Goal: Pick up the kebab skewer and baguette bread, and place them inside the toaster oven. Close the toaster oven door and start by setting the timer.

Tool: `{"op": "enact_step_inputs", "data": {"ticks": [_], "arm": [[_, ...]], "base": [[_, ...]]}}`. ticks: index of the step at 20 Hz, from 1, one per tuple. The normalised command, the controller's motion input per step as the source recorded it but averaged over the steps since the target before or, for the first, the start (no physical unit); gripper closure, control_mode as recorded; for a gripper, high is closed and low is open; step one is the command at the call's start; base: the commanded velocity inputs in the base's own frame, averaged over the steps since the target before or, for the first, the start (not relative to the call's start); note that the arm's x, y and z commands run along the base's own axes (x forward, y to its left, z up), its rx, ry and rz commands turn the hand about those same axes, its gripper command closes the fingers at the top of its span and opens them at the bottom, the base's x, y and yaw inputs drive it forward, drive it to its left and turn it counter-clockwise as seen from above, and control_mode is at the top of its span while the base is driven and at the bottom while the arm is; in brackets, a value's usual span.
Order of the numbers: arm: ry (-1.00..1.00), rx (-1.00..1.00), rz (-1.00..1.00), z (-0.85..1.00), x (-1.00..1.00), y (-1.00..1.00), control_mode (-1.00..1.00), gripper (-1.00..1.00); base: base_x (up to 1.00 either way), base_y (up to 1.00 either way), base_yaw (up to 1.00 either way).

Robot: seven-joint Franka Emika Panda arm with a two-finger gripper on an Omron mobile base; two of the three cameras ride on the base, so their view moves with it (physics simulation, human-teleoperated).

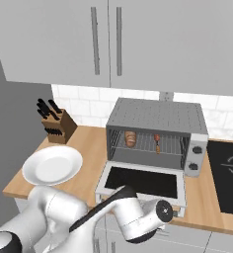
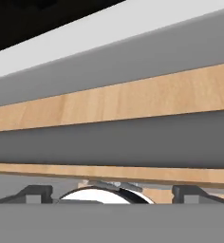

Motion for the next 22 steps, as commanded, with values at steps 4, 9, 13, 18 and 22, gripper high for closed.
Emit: {"op": "enact_step_inputs", "data": {"ticks": [4,9,13,18,22], "arm": [[-0.09,-0.30,-0.18,0.02,0.77,0.97,-1.00,-1.00],[0.00,-0.24,-0.12,0.32,0.54,0.49,-1.00,-1.00],[0.00,-0.14,-0.02,0.38,0.31,0.20,-1.00,-1.00],[0.00,-0.08,0.00,0.20,0.28,0.18,-1.00,-1.00],[0.00,-0.01,0.00,0.12,0.52,0.27,-1.00,-1.00]], "base": [[0.00,0.00,0.00],[0.00,0.00,0.00],[0.00,0.00,0.00],[0.00,0.00,0.00],[0.00,0.00,0.00]]}}
